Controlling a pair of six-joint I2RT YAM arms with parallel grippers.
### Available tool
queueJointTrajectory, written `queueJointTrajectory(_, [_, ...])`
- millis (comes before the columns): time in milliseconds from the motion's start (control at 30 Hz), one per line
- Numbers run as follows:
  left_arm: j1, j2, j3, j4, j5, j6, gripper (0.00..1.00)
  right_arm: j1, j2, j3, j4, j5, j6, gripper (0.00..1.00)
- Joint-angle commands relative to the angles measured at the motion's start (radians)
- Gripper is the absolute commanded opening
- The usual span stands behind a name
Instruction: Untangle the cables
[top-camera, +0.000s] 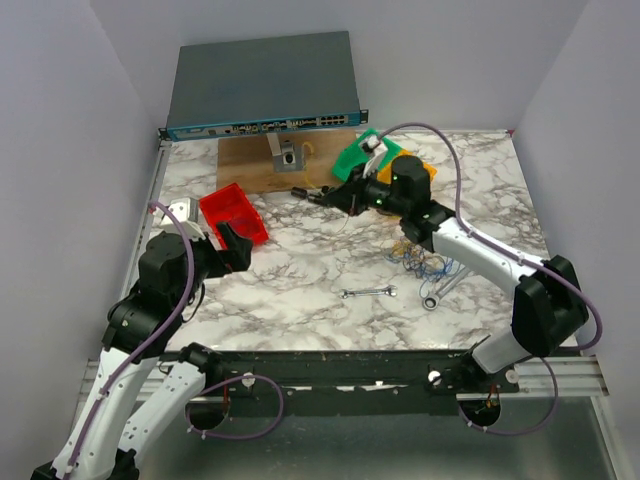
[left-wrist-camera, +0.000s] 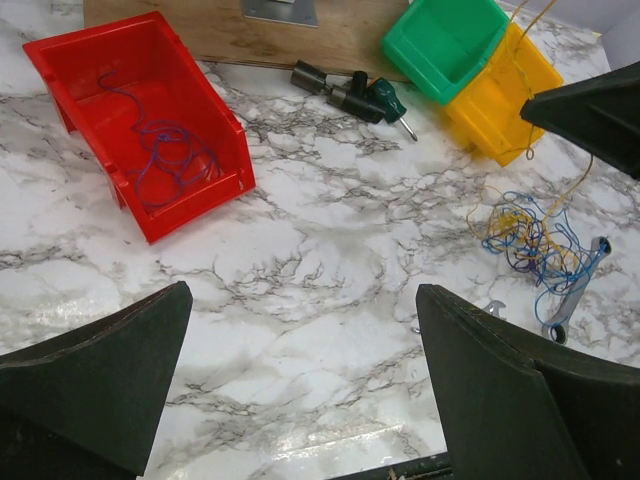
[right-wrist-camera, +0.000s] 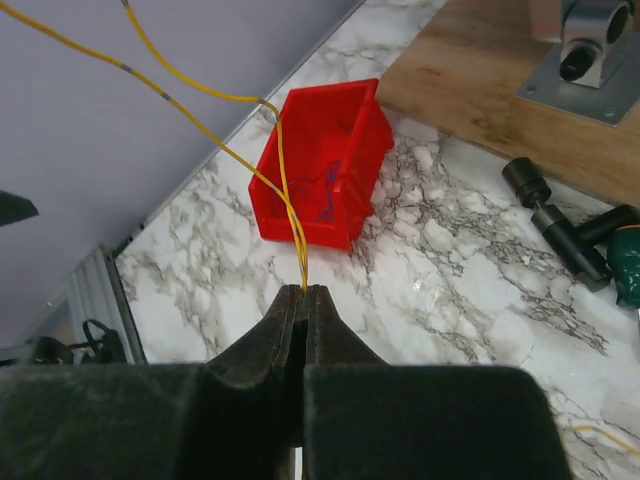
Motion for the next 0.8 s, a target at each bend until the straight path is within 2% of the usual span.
queueJointTrajectory(0, [0.005, -0.017, -0.004, 0.017, 0.030, 0.017, 0.99, -0.098, 0.000, -0.070, 0.264, -0.243, 0.242, 0.01])
queueJointTrajectory(100, [0.005, -0.018, -0.006, 0.014, 0.033, 0.018, 0.99, -0.171, 0.010, -0.104, 0.409, -0.264, 0.389, 0.01])
queueJointTrajectory(200, [0.005, -0.020, -0.008, 0.011, 0.030, 0.019, 0.99, -0.249, 0.030, -0.192, 0.679, -0.284, 0.641, 0.01])
queueJointTrajectory(333, [0.005, -0.020, -0.008, 0.012, 0.028, 0.019, 0.99, -0.335, 0.104, -0.336, 1.033, -0.197, 0.991, 0.01])
queueJointTrajectory(400, [0.005, -0.021, -0.006, 0.012, 0.031, 0.019, 0.99, -0.358, 0.164, -0.382, 1.180, -0.152, 1.107, 0.01])
queueJointTrajectory(600, [0.005, -0.028, -0.008, 0.015, 0.046, 0.019, 0.98, -0.362, 0.337, -0.333, 1.368, -0.062, 1.219, 0.01])
queueJointTrajectory(767, [0.006, -0.047, -0.021, 0.023, 0.068, 0.024, 0.99, -0.366, 0.427, -0.170, 1.307, -0.050, 1.190, 0.01])
